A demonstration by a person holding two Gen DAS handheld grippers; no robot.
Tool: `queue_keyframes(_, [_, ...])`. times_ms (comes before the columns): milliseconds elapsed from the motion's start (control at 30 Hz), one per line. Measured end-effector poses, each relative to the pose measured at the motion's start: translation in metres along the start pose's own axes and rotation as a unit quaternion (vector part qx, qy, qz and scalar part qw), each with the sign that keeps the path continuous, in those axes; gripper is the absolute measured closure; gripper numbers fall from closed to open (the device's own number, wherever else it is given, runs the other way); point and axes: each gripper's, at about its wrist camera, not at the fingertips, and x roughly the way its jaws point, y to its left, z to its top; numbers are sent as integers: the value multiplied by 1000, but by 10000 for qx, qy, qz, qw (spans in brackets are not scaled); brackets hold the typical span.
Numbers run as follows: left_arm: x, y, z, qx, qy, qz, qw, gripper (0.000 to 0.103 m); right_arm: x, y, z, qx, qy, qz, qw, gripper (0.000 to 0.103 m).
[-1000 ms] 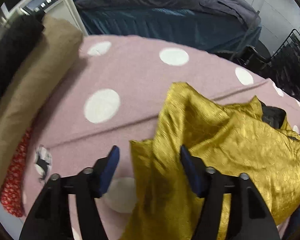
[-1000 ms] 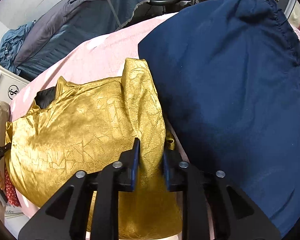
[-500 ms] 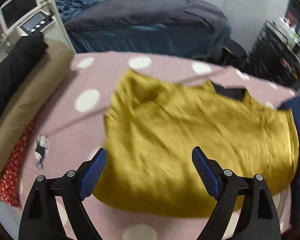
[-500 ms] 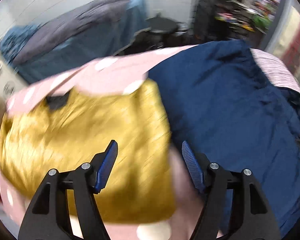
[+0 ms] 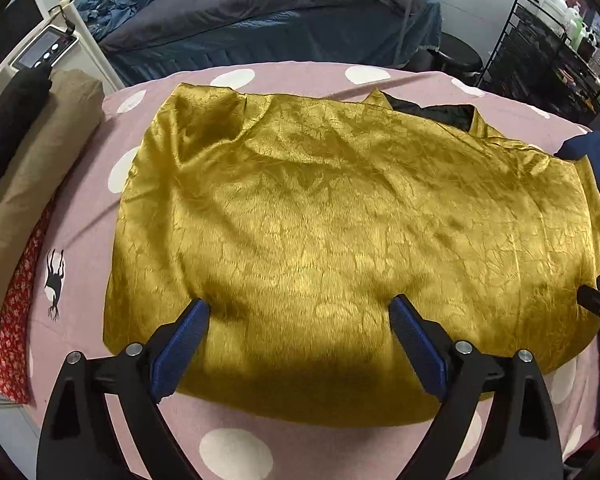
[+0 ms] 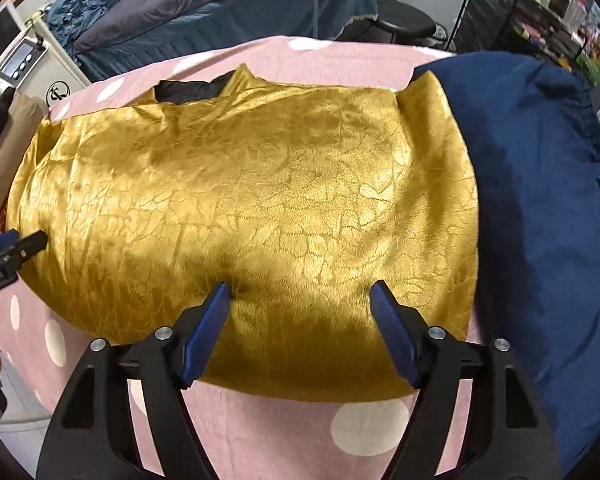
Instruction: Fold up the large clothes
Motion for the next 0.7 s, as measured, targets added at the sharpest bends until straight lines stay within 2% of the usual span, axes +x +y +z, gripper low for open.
queue_keyframes(333, [28, -4, 19, 173, 183, 119, 9996, 7, 31, -6, 24, 253, 308, 6, 9992, 21])
queue_keyframes(567, [50, -3, 28, 155, 445, 59, 9989, 6, 53, -5, 32, 286, 526, -156, 9981, 15])
queue_keyframes(700, [52, -3, 30, 208, 427, 108, 9988, 6, 61, -3, 33, 265, 563, -291, 9976, 10])
